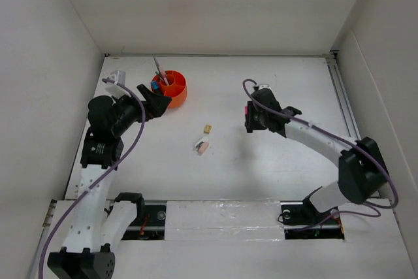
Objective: Sort the stationery into containers
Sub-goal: Pick up the pen from the center of the board.
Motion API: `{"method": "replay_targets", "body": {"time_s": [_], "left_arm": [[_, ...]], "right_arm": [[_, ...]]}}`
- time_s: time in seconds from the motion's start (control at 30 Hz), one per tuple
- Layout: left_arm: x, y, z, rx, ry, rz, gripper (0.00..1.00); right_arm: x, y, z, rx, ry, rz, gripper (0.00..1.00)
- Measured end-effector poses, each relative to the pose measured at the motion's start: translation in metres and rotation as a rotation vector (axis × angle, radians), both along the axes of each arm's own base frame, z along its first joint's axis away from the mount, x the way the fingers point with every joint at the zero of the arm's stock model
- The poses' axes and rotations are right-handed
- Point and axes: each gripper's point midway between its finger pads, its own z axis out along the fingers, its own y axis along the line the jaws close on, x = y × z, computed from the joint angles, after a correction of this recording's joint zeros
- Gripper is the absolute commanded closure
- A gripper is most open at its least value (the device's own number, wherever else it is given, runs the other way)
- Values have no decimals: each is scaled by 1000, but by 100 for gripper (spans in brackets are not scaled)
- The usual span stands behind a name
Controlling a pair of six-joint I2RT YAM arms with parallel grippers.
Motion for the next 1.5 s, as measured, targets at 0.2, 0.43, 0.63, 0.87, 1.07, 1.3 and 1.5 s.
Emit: {"method": "replay_targets", "body": {"time_s": [0.2, 0.43, 0.63, 0.87, 1.07, 1.3, 1.5], "left_arm": [[4, -32, -39, -93, 120, -184, 0], [0, -47, -48, -147, 169, -288, 0], [-1, -48, -47, -148, 164, -299, 0], [4, -48, -54, -149, 189, -291, 0], [7, -47, -58, -149, 203, -280, 14], [9, -46, -59, -151, 206, -271, 41], [10, -45, -59, -151, 206, -261, 79]], "right_arm": [[-26, 98, 86, 229, -234, 258, 100], [-34, 174, 124, 319, -313, 410, 100], [-45, 216, 138, 357, -337, 500, 100], [-67, 245, 158, 401, -368, 589, 100], [-79, 258, 166, 426, -381, 637, 100], [-79, 271, 162, 423, -379, 653, 100], [-75, 283, 150, 401, -370, 648, 100]]}}
